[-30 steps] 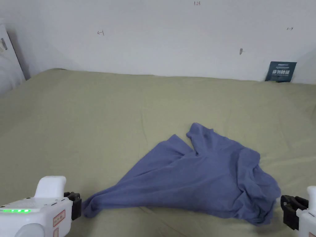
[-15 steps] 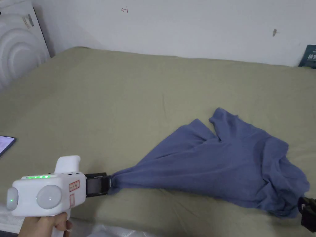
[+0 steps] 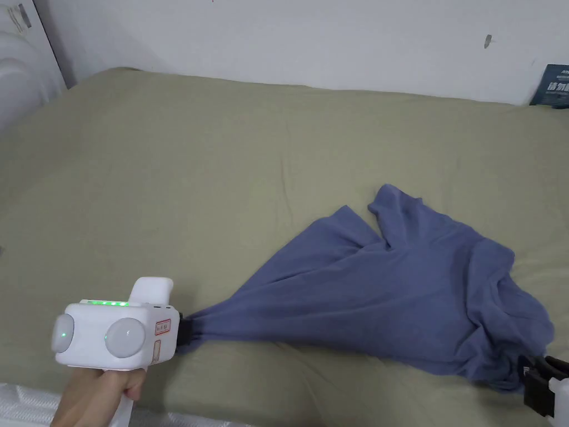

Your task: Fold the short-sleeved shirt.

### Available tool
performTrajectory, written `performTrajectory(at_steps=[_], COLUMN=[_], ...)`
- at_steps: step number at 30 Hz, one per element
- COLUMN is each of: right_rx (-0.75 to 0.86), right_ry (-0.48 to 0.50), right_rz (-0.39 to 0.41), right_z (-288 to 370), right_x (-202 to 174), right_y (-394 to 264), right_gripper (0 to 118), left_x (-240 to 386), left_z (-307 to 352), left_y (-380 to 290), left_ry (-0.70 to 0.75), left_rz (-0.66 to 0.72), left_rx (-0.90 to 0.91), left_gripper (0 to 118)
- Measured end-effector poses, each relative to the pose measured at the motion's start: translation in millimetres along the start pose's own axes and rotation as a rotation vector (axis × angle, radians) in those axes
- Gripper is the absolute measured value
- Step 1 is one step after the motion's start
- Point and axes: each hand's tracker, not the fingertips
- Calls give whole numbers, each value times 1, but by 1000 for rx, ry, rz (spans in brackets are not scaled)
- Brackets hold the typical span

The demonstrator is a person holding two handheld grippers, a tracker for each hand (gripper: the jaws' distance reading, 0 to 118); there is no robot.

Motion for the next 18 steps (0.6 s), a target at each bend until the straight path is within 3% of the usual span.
performTrajectory(at_steps=[7,13,14,15,18], right_rx=[-1,-30,-45,-70,-160], right_ry=[13,-14,-14,-16,-49], right_rz=[-26,-14,-10,6,74], right_z=[-24,-100,-118,-135,-198], right_x=[13,33,37,40,42], right_y=[44,130,145,158,200], right_gripper=[1,1,6,35,75], left_x=[-4,-2,-2,-2,-3], left_z=[1,1,1,0,-2], left_y=[5,7,7,7,10], left_ry=[-10,-11,-8,-9,-17], left_rz=[-2,-22,-28,-32,-33], left_rx=[-21,-38,-38,-45,-58], left_gripper=[0,0,0,0,0])
